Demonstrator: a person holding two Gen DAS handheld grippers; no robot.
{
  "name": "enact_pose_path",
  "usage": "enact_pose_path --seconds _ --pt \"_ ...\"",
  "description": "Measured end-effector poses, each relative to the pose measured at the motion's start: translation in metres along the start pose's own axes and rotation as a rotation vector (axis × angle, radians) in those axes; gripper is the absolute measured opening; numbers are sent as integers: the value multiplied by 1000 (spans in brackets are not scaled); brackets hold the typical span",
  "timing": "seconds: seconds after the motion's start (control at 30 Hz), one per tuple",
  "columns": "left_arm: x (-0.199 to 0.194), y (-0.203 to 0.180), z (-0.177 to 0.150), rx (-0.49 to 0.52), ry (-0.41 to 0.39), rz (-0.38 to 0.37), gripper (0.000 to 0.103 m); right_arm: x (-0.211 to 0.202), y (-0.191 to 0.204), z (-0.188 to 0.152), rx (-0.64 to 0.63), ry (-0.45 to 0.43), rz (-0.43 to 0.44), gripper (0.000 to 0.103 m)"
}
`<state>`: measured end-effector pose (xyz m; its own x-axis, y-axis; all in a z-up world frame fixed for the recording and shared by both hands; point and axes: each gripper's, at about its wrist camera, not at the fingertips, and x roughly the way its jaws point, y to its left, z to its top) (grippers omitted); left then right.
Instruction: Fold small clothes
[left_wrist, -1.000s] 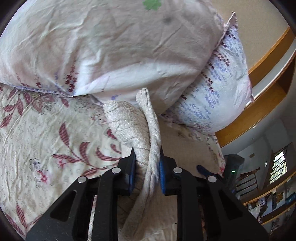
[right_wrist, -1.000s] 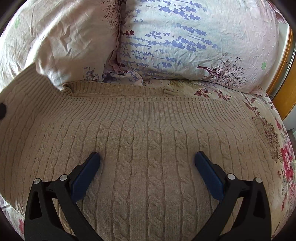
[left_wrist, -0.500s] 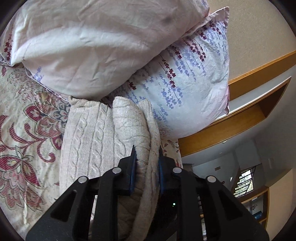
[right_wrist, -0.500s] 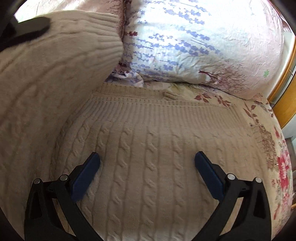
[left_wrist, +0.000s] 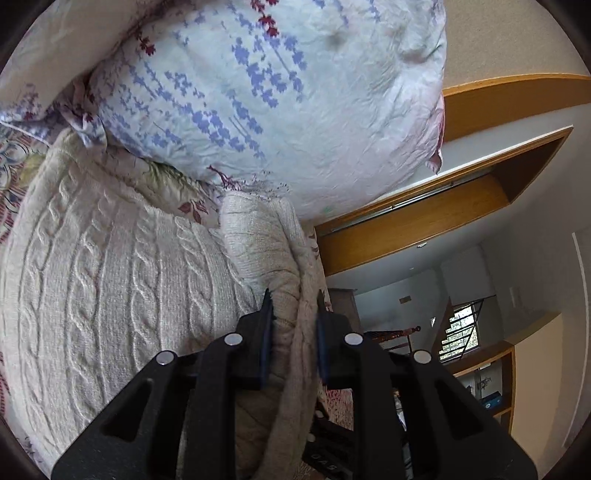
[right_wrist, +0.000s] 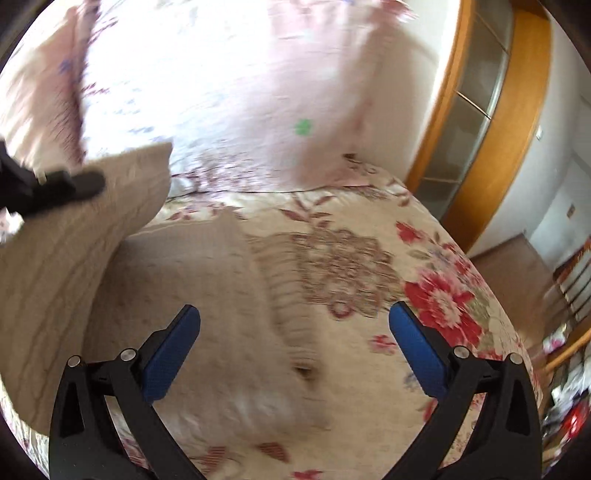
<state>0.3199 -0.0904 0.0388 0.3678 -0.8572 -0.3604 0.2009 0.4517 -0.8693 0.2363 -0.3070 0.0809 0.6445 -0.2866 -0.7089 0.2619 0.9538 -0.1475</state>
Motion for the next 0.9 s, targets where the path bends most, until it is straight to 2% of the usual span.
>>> enact_pose_path --seconds 0.1,0.2,0.27,0.3,0.33,0.37,0.43,0.5,0.6,0.7,0.8,0.87,0.9 --pt "25 15 -6 -35 38 30 19 5 -25 -4 68 15 23 102" --pt "36 19 -9 -36 63 42 24 8 -39 -9 129 30 84 102" --pt "32 11 -7 -28 69 5 42 6 -47 -12 161 32 140 102" --pt "27 6 -5 -20 77 -40 58 5 -49 -11 172 31 170 102" --pt "18 -1 -4 0 67 -71 66 4 -50 -11 181 27 199 102" --pt "7 -8 -2 31 43 -80 70 2 -52 -10 189 22 235 102" --pt "-17 -21 -3 109 -2 -68 84 2 -56 -8 214 27 307 102" --pt "-44 -25 -5 175 -68 32 88 0 -61 -7 246 13 356 102" --pt "-79 -17 -12 244 -187 225 95 -5 -72 -9 323 -54 488 102" --pt "-102 5 -21 254 -277 319 96 -6 -80 -8 376 -93 572 102" --pt "-119 26 -31 294 -327 398 96 -5 -76 -3 374 -49 642 102" --pt "-118 32 -35 330 -319 429 96 0 -70 1 376 16 691 102" --pt "-116 32 -36 359 -306 459 96 4 -66 2 379 51 711 98"
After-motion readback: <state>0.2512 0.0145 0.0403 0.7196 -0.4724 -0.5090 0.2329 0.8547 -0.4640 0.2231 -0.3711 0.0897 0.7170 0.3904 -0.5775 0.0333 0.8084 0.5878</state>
